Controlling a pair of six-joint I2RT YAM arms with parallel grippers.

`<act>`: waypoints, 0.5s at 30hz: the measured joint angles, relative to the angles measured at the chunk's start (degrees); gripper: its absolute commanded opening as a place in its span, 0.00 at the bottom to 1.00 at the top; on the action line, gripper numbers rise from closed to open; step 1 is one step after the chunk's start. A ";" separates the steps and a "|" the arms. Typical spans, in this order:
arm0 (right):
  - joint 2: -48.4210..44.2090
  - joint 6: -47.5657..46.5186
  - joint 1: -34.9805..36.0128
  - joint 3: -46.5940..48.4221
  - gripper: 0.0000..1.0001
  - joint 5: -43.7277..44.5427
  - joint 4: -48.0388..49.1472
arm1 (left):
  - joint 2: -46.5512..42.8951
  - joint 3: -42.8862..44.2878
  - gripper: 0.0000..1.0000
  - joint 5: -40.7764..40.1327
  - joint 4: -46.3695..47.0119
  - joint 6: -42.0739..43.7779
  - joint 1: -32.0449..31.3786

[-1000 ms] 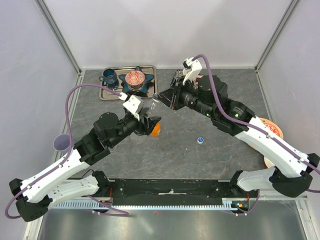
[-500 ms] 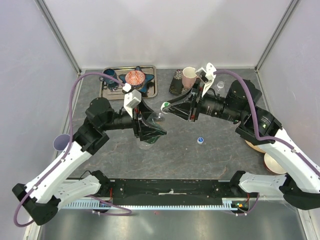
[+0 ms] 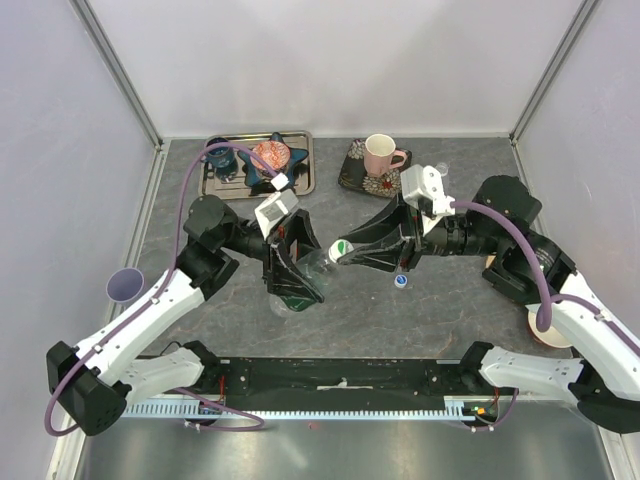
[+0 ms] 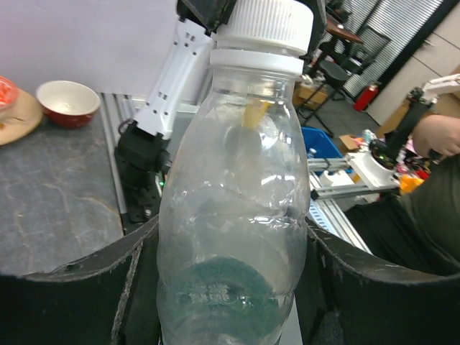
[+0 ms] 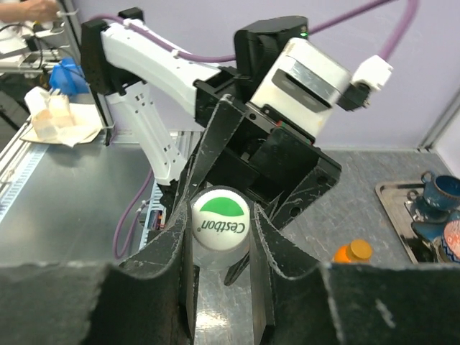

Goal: Unscrew the bottle caps

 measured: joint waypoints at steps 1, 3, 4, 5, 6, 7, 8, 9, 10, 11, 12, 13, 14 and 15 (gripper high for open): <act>-0.11 -0.85 -0.02 -0.31 0.00 -1.20 0.04 | 0.28 -0.33 0.48 1.05 1.42 -1.18 -0.09; 0.04 -2.40 -0.02 -0.55 0.00 -3.32 -0.09 | 0.79 -0.96 0.48 2.84 4.04 -3.23 -0.15; 0.31 -2.99 -0.02 -0.55 0.00 -4.17 -0.22 | 0.96 -1.25 0.48 3.63 5.03 -4.09 -0.13; 0.50 -3.39 -0.02 -0.55 0.00 -4.92 -0.28 | 1.14 -1.49 0.48 4.48 6.03 -4.98 -0.13; 0.83 -3.82 -0.02 -0.52 0.00 -5.62 -0.33 | 1.20 -1.57 0.48 4.85 6.45 -5.35 -0.13; 0.98 -4.09 -0.02 -0.52 0.00 -5.99 -0.39 | 1.25 -1.73 0.47 5.35 6.95 -5.90 -0.13; 1.07 -4.17 -0.02 -0.48 0.02 -6.29 -0.46 | 1.31 -1.81 0.46 5.68 7.32 -6.27 -0.13; 1.16 -4.11 -0.02 -0.39 0.18 -6.29 -0.57 | 1.38 -1.84 0.46 5.84 7.52 -6.58 -0.13; 1.25 -3.89 -0.02 -0.24 0.26 -6.12 -0.68 | 1.40 -1.84 0.46 5.84 7.54 -6.67 -0.13; 1.44 -3.63 -0.02 0.00 0.37 -5.90 -0.92 | 1.40 -1.84 0.46 5.81 7.48 -6.67 -0.13; 1.60 -3.21 0.00 0.35 0.59 -5.66 -1.25 | 1.40 -1.84 0.46 5.70 7.23 -6.67 -0.11; 1.75 -2.56 0.00 0.70 0.65 -5.25 -1.68 | 1.36 -1.84 0.46 5.55 6.73 -6.47 -0.13; 1.84 -1.68 0.02 0.96 0.71 -4.74 -2.19 | 1.29 -1.84 0.46 5.18 6.14 -6.08 -0.11; 1.86 -0.94 0.09 1.05 0.77 -4.00 -3.30 | 1.18 -1.70 0.47 4.07 5.42 -5.46 -0.09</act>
